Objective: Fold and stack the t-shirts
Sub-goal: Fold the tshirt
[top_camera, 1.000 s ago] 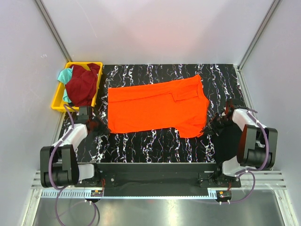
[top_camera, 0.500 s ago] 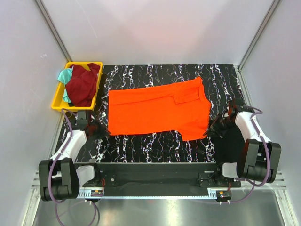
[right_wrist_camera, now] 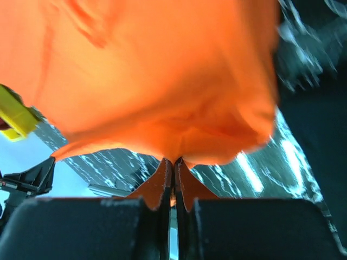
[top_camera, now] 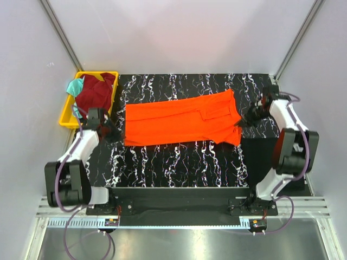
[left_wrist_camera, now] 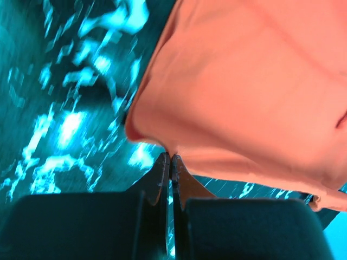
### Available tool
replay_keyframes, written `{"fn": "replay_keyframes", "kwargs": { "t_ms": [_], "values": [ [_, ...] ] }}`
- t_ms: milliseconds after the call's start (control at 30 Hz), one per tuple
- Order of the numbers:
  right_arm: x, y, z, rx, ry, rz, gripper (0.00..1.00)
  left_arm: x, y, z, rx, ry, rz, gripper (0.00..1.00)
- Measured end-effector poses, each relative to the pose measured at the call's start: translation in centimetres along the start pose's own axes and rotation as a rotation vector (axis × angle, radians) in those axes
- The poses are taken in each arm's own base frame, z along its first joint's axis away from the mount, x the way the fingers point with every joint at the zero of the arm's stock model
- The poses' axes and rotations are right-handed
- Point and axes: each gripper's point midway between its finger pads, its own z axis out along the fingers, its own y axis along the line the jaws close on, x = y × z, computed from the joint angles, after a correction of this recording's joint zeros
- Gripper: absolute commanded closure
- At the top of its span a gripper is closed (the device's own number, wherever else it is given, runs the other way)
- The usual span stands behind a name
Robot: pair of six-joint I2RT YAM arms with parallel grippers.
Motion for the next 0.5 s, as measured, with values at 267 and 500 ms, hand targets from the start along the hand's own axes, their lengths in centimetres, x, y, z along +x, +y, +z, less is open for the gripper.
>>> {"fn": "replay_keyframes", "kwargs": {
  "t_ms": [267,500],
  "values": [
    [-7.2,5.9,2.8,-0.109,-0.034,-0.068,0.98,-4.4,-2.3,2.8,-0.023,-0.004,0.023,1.0],
    [-10.4,8.8,5.0,-0.173,-0.029,-0.092,0.98,-6.5,-3.0,4.7,-0.047,-0.008,0.025,1.0]
  ]
}}
